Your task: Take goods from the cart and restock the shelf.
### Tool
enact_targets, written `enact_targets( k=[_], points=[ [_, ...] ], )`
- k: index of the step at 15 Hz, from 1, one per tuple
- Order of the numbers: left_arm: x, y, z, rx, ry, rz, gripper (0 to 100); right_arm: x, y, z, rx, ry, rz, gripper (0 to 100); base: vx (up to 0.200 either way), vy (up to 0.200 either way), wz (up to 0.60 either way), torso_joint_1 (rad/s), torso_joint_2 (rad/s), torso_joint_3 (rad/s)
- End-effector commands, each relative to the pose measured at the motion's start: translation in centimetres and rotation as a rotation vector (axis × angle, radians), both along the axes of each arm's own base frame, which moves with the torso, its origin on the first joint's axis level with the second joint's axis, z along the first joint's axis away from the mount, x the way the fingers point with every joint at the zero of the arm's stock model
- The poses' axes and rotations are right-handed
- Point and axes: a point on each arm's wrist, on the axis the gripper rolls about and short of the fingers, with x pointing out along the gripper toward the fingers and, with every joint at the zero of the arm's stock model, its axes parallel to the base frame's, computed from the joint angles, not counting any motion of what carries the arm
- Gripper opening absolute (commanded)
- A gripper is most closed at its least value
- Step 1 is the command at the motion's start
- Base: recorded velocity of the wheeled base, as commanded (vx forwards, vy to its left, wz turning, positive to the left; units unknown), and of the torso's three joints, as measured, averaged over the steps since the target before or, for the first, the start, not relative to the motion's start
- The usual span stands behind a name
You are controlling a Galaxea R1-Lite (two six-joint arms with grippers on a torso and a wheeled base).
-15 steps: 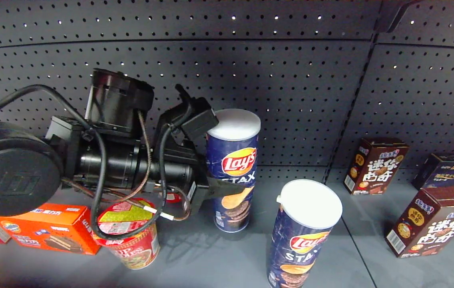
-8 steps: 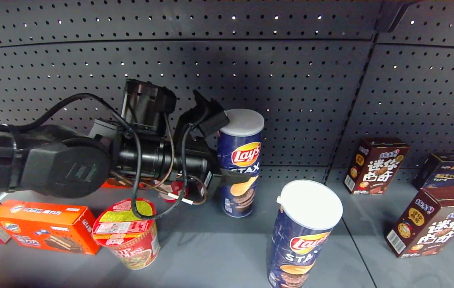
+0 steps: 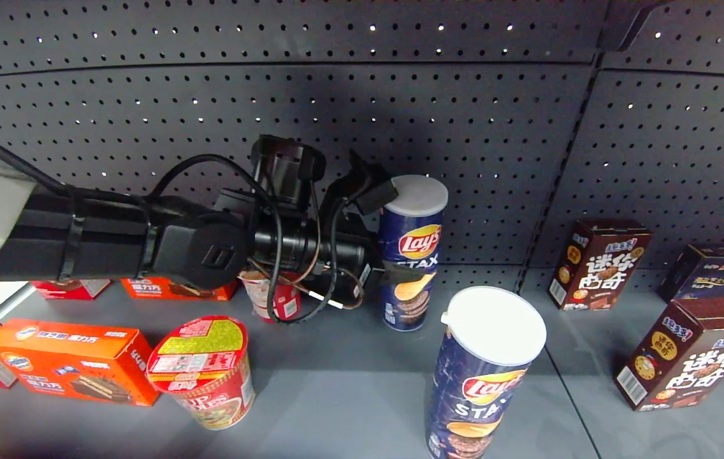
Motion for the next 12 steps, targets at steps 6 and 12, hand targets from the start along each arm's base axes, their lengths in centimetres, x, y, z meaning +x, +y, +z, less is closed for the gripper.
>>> enact_targets(
  k=[6,12],
  points=[
    [2.2,-1.4,-1.1,0.007,0.009,-0.007,0,0.7,0.6,0.2,0.004,-0.006,0.014,100,0.000,0.000,0.00,0.000,0.00,0.000],
    [2.7,-2.7,-1.9,0.007,0.012,-0.034,0,1.0,0.8,0.2,0.008,-0.012,0.012,100,0.000,0.000,0.00,0.000,0.00,0.000]
  ],
)
